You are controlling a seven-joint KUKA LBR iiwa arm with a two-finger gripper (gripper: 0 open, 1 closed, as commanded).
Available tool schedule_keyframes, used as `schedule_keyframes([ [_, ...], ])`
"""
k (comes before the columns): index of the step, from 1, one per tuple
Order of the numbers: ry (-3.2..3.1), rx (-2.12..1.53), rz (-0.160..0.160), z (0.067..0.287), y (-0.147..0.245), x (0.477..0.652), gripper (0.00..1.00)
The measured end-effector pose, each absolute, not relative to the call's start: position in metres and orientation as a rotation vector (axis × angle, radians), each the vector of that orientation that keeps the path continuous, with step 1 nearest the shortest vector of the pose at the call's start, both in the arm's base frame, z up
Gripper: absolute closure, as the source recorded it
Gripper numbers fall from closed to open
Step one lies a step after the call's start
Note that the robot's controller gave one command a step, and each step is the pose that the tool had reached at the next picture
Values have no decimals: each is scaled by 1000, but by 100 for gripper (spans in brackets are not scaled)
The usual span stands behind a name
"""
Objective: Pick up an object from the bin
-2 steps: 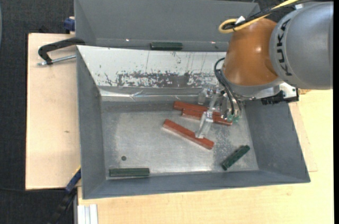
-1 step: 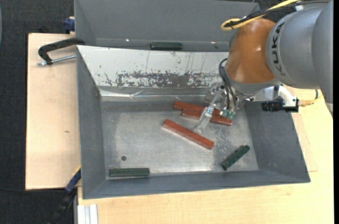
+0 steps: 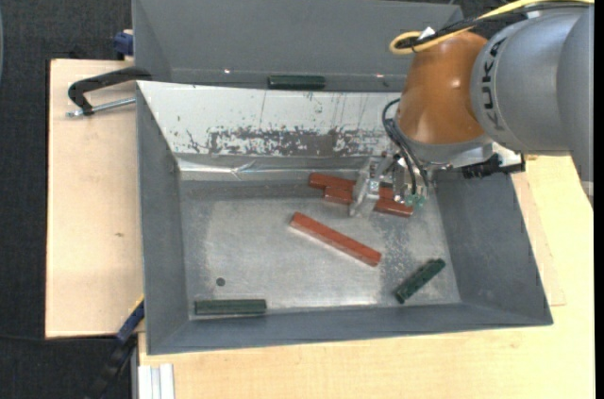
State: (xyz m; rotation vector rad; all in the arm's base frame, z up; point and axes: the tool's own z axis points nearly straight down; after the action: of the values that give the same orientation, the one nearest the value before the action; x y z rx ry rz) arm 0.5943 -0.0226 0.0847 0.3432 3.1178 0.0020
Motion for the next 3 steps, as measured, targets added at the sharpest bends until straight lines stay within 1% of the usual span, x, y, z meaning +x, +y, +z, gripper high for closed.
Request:
schedule_keyframes([
  [1,3118,343,2,85,-23,594,0],
  [2,3117,343,2,85,-23,594,100],
  [3,3117,343,2,85,-23,594,100],
])
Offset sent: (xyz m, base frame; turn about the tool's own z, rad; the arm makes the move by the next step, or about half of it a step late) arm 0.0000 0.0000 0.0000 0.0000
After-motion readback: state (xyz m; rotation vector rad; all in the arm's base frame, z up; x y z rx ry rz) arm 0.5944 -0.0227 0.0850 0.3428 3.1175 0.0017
